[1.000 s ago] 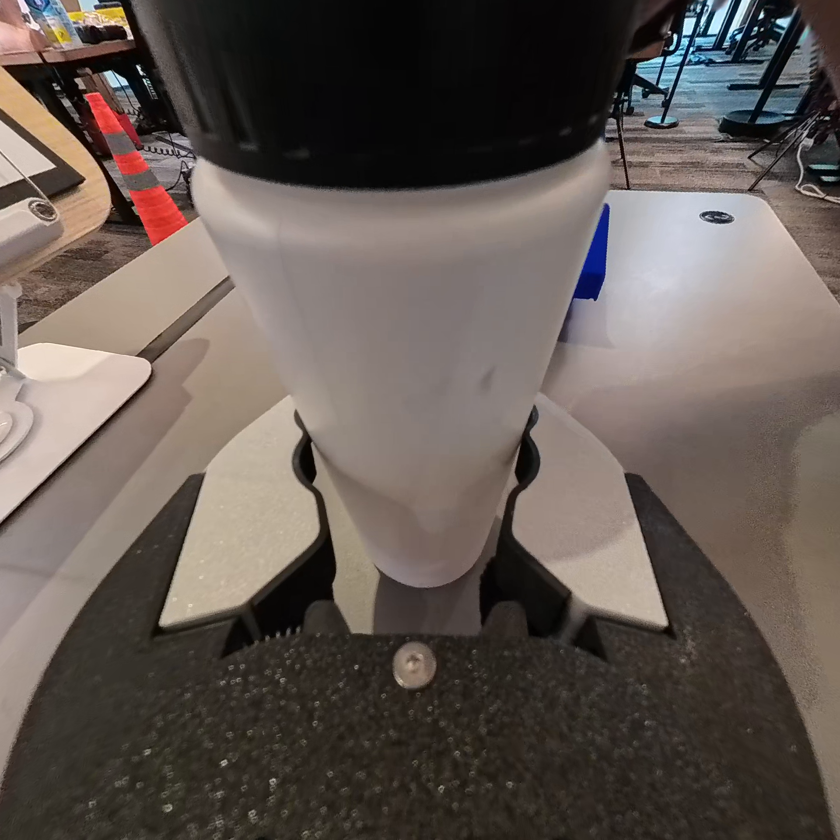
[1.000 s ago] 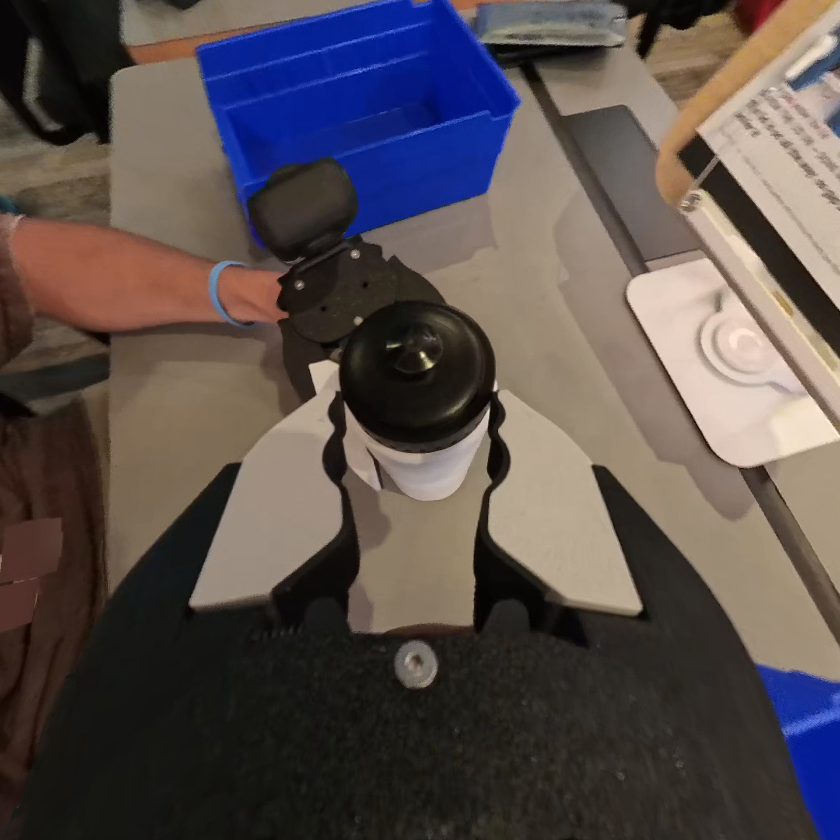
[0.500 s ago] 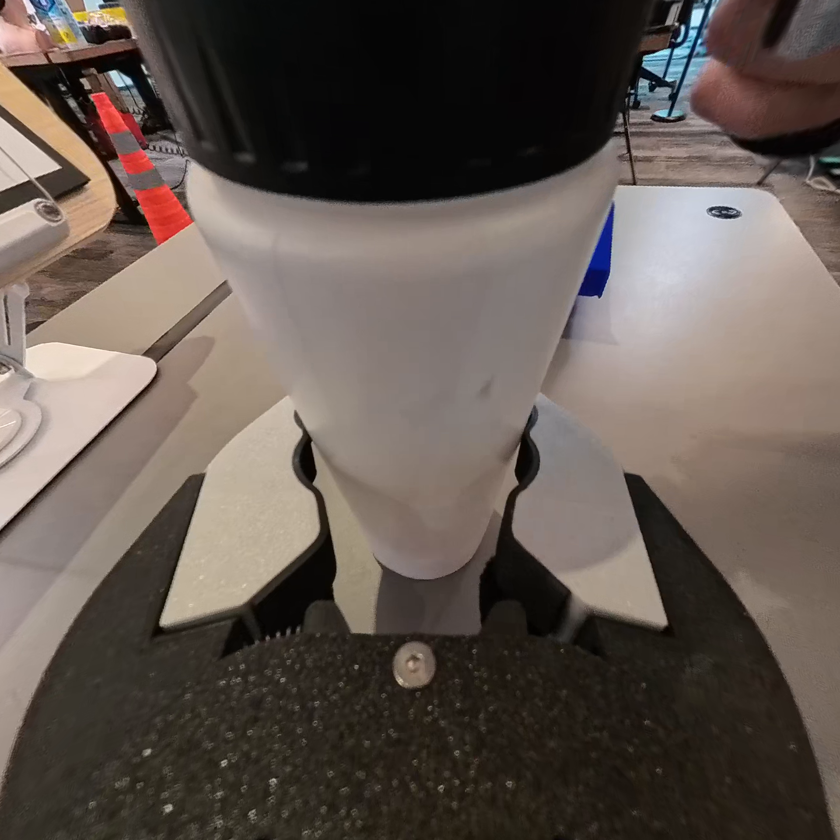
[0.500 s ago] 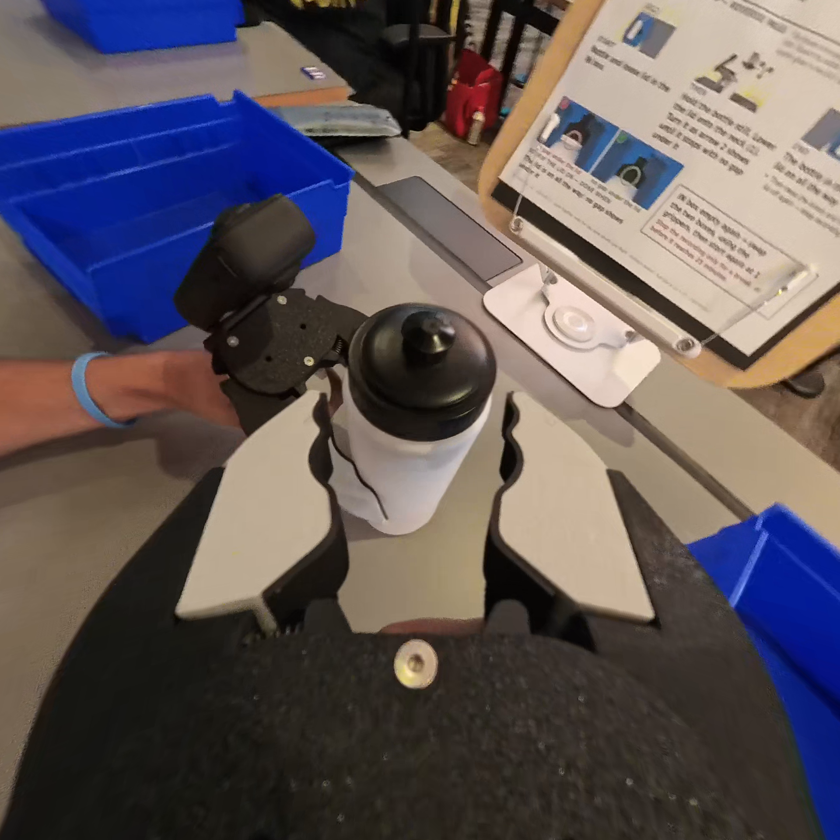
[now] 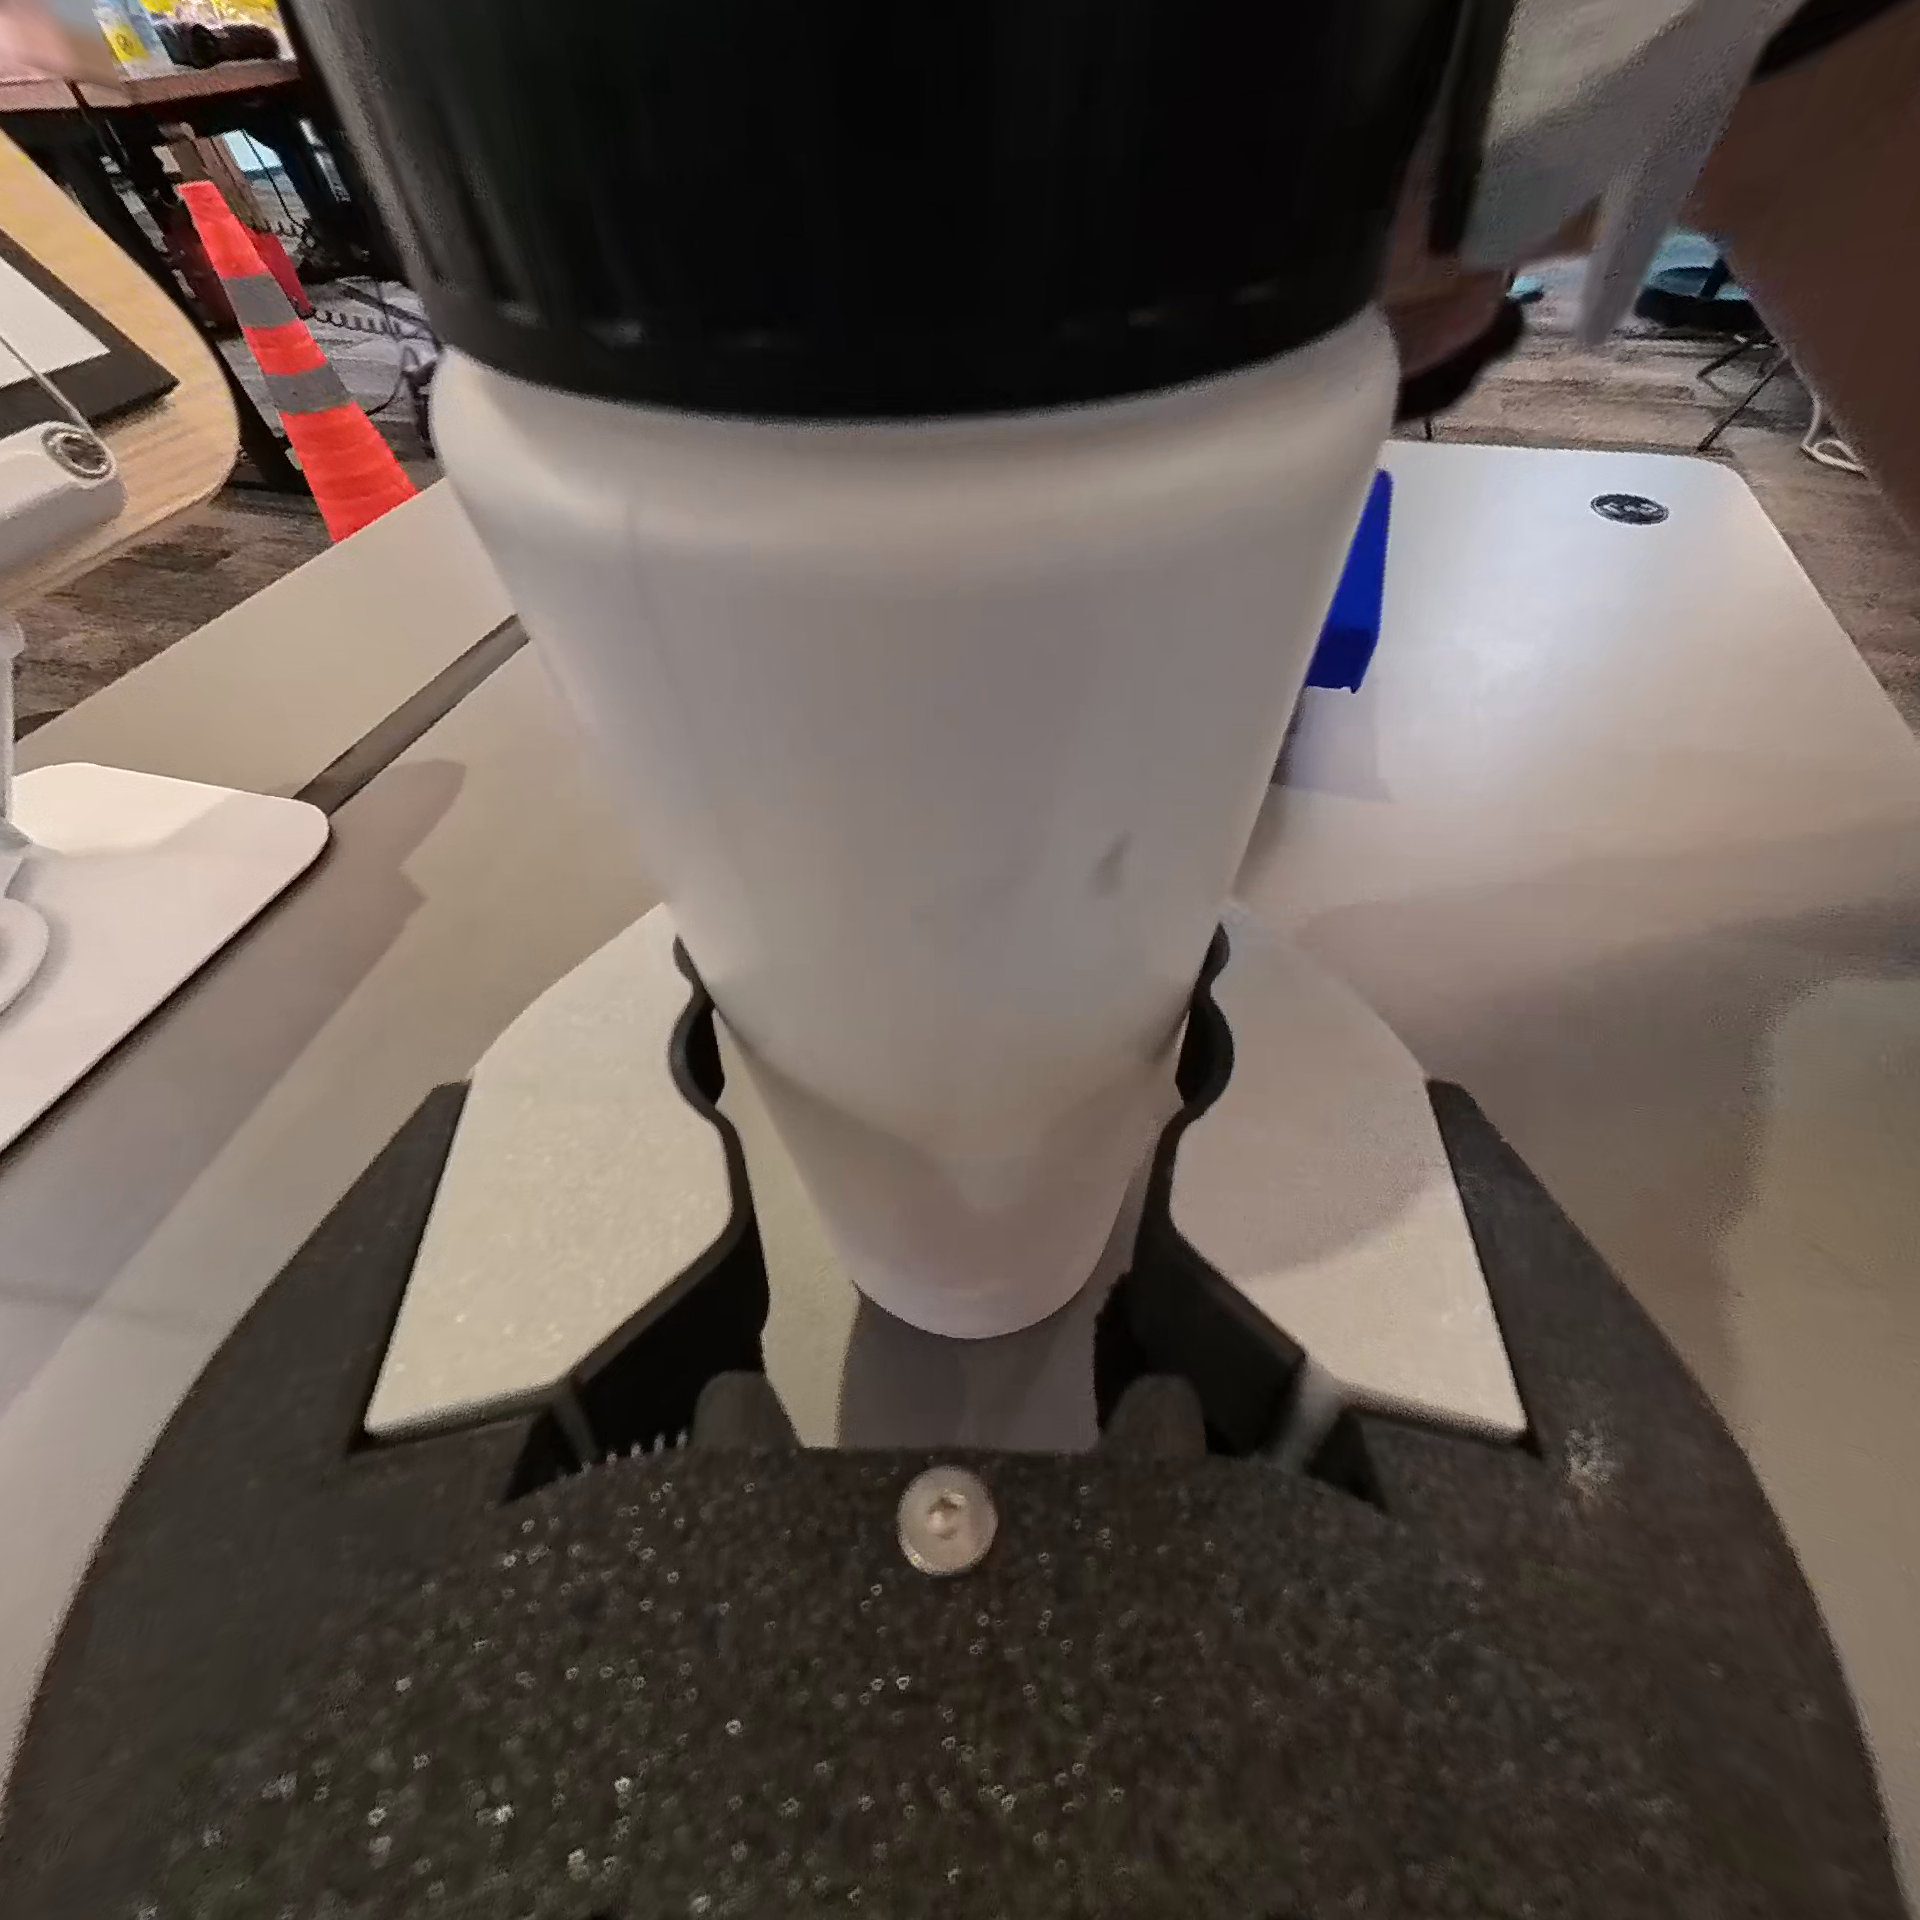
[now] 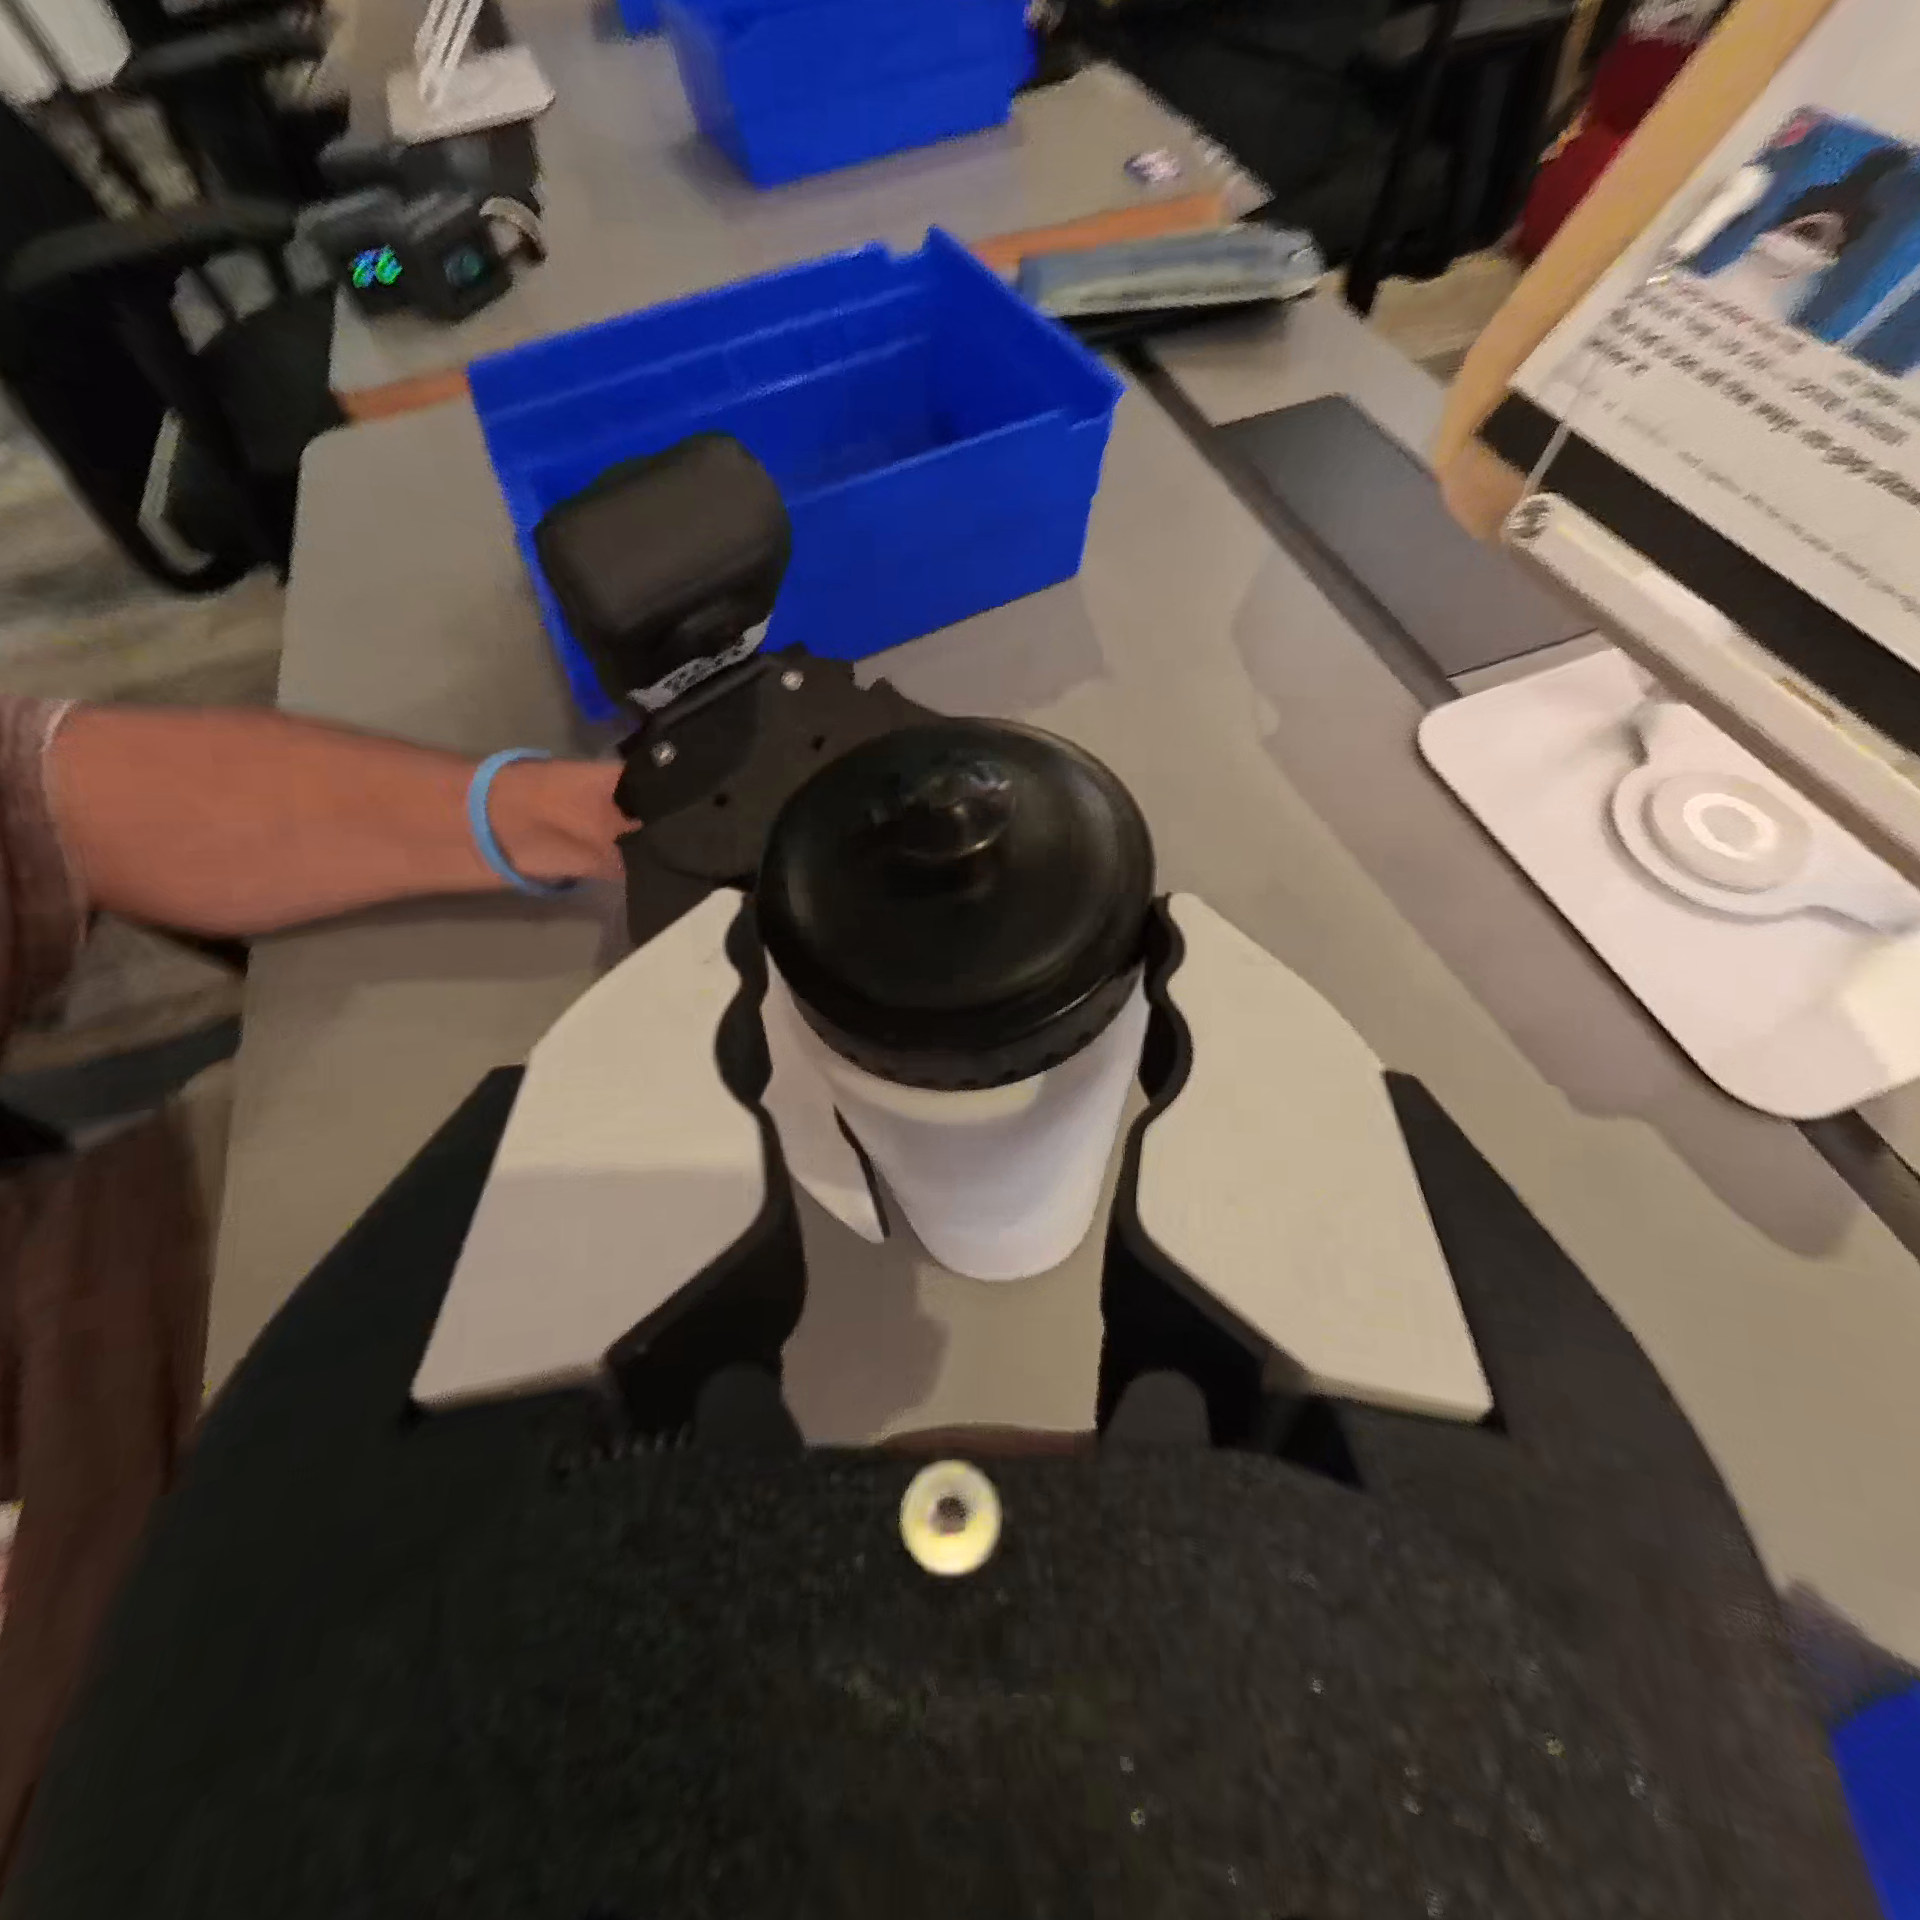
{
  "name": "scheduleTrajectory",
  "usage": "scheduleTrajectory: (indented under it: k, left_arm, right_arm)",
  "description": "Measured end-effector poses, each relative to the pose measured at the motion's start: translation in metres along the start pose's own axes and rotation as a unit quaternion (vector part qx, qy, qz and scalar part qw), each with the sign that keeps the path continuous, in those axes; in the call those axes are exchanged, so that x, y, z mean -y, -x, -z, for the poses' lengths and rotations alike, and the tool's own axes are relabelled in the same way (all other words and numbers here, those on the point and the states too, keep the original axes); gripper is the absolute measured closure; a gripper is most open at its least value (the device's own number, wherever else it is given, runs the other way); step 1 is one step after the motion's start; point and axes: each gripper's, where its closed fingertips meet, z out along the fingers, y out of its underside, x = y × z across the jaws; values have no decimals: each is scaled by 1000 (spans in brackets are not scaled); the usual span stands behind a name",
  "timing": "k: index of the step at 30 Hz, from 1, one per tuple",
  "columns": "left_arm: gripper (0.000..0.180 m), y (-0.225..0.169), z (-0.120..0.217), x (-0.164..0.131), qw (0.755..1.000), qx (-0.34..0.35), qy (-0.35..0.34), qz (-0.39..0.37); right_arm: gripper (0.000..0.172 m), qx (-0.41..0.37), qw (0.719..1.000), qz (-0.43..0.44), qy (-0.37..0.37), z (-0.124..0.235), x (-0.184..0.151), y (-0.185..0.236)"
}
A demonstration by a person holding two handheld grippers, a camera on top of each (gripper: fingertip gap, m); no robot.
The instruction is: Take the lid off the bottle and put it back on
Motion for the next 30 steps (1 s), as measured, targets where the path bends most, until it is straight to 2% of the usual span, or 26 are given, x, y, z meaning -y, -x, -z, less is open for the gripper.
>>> scheduleTrajectory:
  k: [7, 10, 13, 14, 19, 21, 23, 27, 30]
  left_arm:
    - [94, 1, 0, 0, 1000, 5, 2, 1]
    - [94, -1, -1, 0, 1000, 4, 4, -11]
    - [94, -3, -3, 0, 1000, 4, 8, -19]
    - [94, -3, -2, 0, 1000, 3, 7, -19]
    - [94, -8, -2, 0, 1000, -23, 5, -14]
    - [94, -9, -1, -1, 1000, -26, 5, -16]
    - [94, -10, -1, -1, 999, -31, 6, -18]
    - [94, -11, -1, -1, 999, -37, 6, -16]
    - [94, -11, -1, -1, 999, -38, 6, -15]
  right_arm:
    - [105, -187, 980, -55, -47, 1, 2, 0]
    - [105, -222, 971, -62, -55, 5, -1, 1]
    - [104, -196, 977, -44, -70, 21, 6, 3]
    - [96, -174, 980, -42, -84, 32, 12, 4]
    - [98, -25, 994, -22, -106, 74, 33, 4]
    - [95, 65, 995, -5, -74, 69, 30, 10]
    - [95, 105, 994, 14, -13, 55, 19, 5]
    - [92, 141, 982, 66, 106, 25, -5, 5]
    - [94, 134, 978, 93, 127, 17, -10, 8]
